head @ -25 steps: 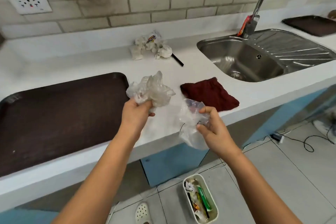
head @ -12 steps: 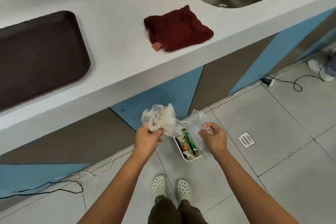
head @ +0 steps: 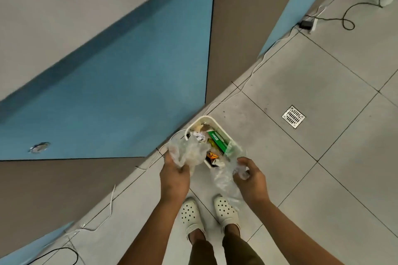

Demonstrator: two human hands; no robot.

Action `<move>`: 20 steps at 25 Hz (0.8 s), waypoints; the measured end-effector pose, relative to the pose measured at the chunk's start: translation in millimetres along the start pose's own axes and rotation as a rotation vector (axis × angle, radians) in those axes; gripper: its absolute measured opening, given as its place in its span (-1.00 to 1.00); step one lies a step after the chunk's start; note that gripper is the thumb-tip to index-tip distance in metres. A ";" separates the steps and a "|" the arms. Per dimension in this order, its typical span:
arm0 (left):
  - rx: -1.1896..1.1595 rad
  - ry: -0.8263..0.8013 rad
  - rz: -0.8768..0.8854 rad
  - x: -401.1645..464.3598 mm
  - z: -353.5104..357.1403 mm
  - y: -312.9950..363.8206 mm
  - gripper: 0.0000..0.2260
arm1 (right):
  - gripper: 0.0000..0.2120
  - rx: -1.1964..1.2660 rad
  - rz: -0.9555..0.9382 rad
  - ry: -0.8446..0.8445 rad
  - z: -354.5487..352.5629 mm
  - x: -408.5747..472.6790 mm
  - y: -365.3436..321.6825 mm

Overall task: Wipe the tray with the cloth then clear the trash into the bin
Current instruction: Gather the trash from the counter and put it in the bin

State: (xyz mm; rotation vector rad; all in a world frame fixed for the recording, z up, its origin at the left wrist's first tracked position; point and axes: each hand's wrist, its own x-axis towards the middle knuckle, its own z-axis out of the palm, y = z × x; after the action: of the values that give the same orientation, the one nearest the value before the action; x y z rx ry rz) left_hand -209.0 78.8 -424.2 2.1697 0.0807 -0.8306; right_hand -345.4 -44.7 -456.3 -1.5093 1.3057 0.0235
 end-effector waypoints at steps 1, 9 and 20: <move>0.022 -0.023 0.000 13.1 11.0 -11.6 -0.59 | -0.67 -0.021 -0.006 0.007 4.8 12.1 13.6; 0.233 -0.038 0.189 91.7 79.7 -45.6 -0.54 | -0.56 -0.251 -0.194 -0.039 52.5 99.8 72.5; 1.185 -0.581 0.340 190.7 168.7 -73.7 -0.70 | -0.07 -0.897 -0.329 -0.353 99.9 197.0 114.0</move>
State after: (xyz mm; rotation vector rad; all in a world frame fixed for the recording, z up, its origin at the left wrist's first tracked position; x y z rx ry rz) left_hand -173.4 -28.5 -664.0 2.6871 -1.3320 -1.4775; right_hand -290.1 -88.4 -694.6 -2.3221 0.7562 0.7091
